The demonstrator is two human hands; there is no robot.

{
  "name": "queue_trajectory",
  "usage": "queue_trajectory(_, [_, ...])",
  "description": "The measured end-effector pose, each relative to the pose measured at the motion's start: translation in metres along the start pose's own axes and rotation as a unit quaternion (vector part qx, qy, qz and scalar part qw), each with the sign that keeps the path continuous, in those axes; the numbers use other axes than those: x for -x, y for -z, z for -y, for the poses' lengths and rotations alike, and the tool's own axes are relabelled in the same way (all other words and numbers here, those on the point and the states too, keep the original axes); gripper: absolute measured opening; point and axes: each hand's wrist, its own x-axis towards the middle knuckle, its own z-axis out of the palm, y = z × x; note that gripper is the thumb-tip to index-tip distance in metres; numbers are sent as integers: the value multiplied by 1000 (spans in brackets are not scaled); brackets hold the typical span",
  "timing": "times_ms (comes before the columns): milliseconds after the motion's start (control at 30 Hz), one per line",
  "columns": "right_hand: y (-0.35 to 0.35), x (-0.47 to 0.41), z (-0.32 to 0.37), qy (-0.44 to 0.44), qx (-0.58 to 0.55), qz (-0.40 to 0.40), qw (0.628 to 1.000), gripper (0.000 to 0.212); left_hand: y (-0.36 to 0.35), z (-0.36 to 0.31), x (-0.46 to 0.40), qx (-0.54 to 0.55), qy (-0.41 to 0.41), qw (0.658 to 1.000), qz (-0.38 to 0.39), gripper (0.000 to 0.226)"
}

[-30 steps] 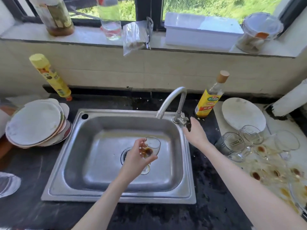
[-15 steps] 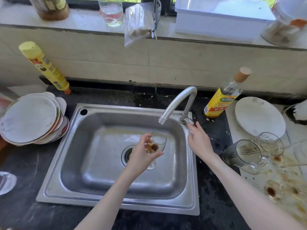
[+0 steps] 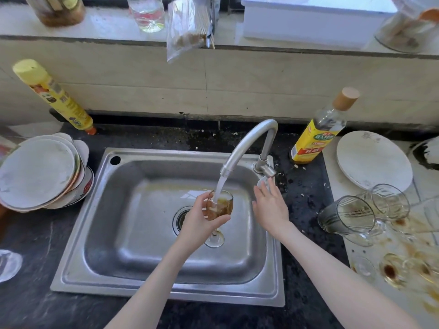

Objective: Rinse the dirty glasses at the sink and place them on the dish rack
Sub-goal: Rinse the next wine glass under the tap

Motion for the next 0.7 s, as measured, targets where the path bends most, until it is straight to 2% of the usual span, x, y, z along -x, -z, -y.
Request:
queue_trajectory(67, [2,8,4,20,-90,-26,995,47,1,-1,-1,37,17,999,7,57])
queue_trajectory(133, [9,22,14,-3,-248,-26,968,42,0,-3,-2,65,55,996,8,50])
queue_trajectory(200, [17,34,29,-86,-431,53,896,35,0,-2,-6,133,125,983,12,46])
queue_trajectory(267, [20,41,41,-159,-571,171,788,33,0,0,-9,208,192,958,48,41])
queue_trajectory(300, [21,43,45,-170,-596,215,754,32,0,2,-9,239,220,943,65,38])
queue_trajectory(333, [22,45,47,-167,-597,239,747,32,-1,2,-10,267,246,929,75,34])
queue_trajectory(400, [22,46,49,-145,-571,251,768,31,-5,4,-11,307,285,905,74,25])
queue_trajectory(467, [24,45,50,-123,-536,256,795,29,-9,2,-12,307,314,896,60,21])
queue_trajectory(600, [36,37,53,-117,-513,297,797,29,-10,7,-12,252,319,913,40,29])
queue_trajectory(700, [41,32,61,-67,-434,286,852,30,-10,11,-13,217,291,931,26,41])
